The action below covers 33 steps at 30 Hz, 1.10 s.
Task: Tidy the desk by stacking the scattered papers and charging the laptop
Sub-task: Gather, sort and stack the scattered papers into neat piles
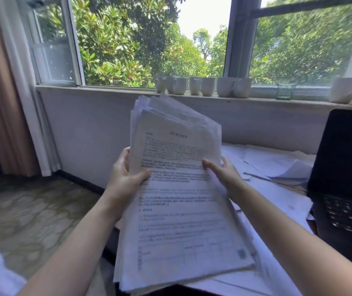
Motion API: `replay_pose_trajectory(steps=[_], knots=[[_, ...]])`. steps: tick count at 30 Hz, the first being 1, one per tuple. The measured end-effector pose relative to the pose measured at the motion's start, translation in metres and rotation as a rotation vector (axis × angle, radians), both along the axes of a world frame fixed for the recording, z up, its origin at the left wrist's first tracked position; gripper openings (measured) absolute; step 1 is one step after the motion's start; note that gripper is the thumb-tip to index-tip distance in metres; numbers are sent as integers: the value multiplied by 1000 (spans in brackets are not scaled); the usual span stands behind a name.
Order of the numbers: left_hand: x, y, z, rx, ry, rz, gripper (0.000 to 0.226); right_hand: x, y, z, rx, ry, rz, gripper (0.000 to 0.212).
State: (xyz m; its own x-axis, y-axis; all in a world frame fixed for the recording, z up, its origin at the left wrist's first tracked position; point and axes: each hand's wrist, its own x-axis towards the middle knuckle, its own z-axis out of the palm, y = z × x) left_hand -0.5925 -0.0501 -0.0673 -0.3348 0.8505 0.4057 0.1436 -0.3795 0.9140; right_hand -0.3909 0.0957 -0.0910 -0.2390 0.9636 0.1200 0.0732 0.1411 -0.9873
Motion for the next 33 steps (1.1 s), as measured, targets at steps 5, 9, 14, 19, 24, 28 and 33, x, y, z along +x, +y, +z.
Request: replay_pose_trajectory(steps=[5, 9, 14, 19, 24, 28, 33], knots=[[12, -13, 38, 173, 7, 28, 32, 14, -26, 58, 116, 243, 93, 24], [24, -6, 59, 310, 68, 176, 34, 20, -54, 95, 437, 296, 28, 24], [36, 1, 67, 260, 52, 169, 32, 36, -72, 104, 545, 179, 15, 30], [27, 3, 86, 227, -19, 165, 41, 58, -76, 124, 417, 430, 42, 37], [31, 3, 98, 190, -20, 113, 80, 56, -77, 132, 437, 284, 227, 33], [24, 8, 101, 173, -105, 97, 56, 55, -69, 134, 427, 342, 151, 45], [27, 13, 107, 139, -110, 92, 17, 56, -60, 138, 378, 255, 216, 55]])
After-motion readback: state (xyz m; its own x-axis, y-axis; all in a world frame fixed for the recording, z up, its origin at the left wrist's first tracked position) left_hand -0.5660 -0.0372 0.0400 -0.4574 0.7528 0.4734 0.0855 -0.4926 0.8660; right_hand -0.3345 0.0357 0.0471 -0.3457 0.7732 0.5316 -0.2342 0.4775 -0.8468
